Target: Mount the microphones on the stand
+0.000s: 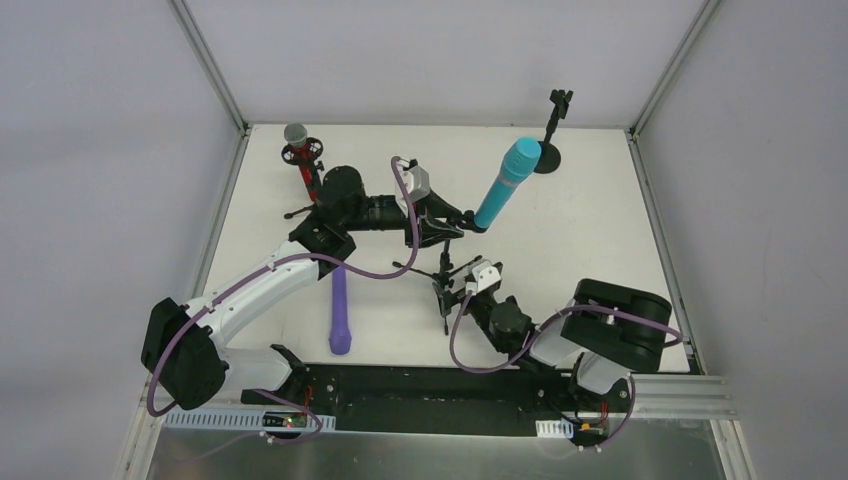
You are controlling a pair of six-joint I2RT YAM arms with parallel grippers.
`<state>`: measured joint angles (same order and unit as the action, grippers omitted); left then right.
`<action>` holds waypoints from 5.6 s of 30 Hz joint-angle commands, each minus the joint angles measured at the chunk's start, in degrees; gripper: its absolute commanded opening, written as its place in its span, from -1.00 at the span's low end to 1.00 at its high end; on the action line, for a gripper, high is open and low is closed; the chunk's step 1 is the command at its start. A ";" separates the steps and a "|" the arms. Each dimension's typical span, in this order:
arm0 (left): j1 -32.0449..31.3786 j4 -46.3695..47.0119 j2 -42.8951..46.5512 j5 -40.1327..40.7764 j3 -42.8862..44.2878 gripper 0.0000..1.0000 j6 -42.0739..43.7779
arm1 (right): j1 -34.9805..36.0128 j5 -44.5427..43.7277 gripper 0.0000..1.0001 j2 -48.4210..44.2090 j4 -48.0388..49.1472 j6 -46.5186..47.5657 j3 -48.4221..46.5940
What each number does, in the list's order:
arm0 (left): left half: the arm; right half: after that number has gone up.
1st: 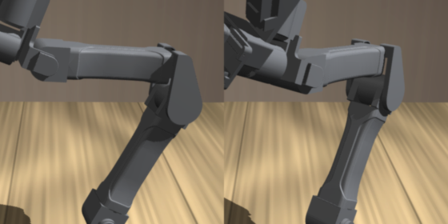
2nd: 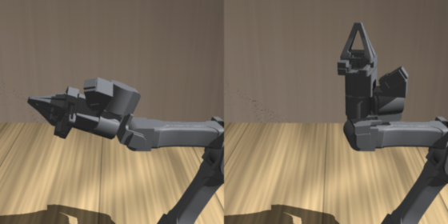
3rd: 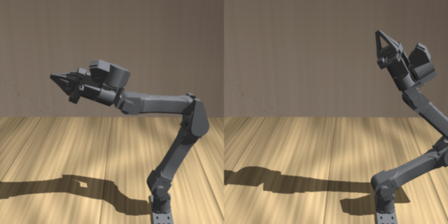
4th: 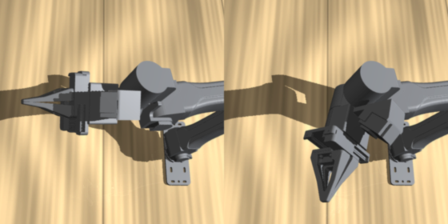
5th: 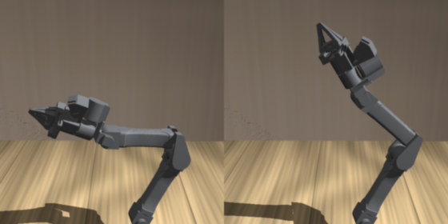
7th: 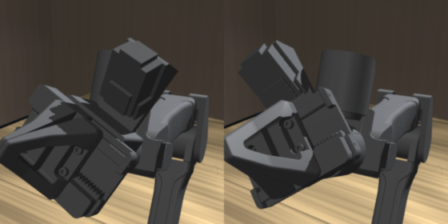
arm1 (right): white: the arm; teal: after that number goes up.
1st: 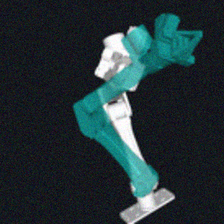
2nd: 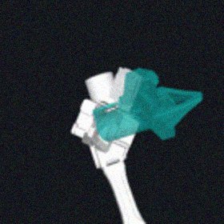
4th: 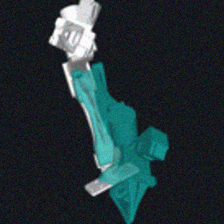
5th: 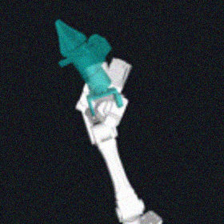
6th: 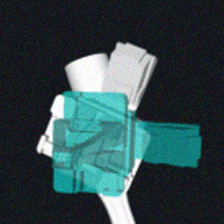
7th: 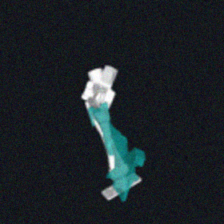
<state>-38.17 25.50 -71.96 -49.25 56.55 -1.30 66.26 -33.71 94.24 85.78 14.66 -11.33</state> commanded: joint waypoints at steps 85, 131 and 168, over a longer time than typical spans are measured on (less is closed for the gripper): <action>25.37 10.35 -7.77 8.56 2.51 -0.21 2.33 | 1.48 -3.91 0.99 -32.19 -41.00 -9.71 1.34; -3.88 -4.41 0.55 21.11 -5.54 0.98 17.24 | -30.43 22.94 0.99 -28.05 -95.94 -25.60 -37.29; -8.71 -8.92 -14.52 22.81 2.38 0.98 -4.21 | -59.76 13.82 0.69 29.89 -112.03 -11.01 -113.52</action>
<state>-46.52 15.03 -89.58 -23.79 56.75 -3.99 8.88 -25.80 123.04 -26.92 2.50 -120.73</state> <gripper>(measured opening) 0.990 0.870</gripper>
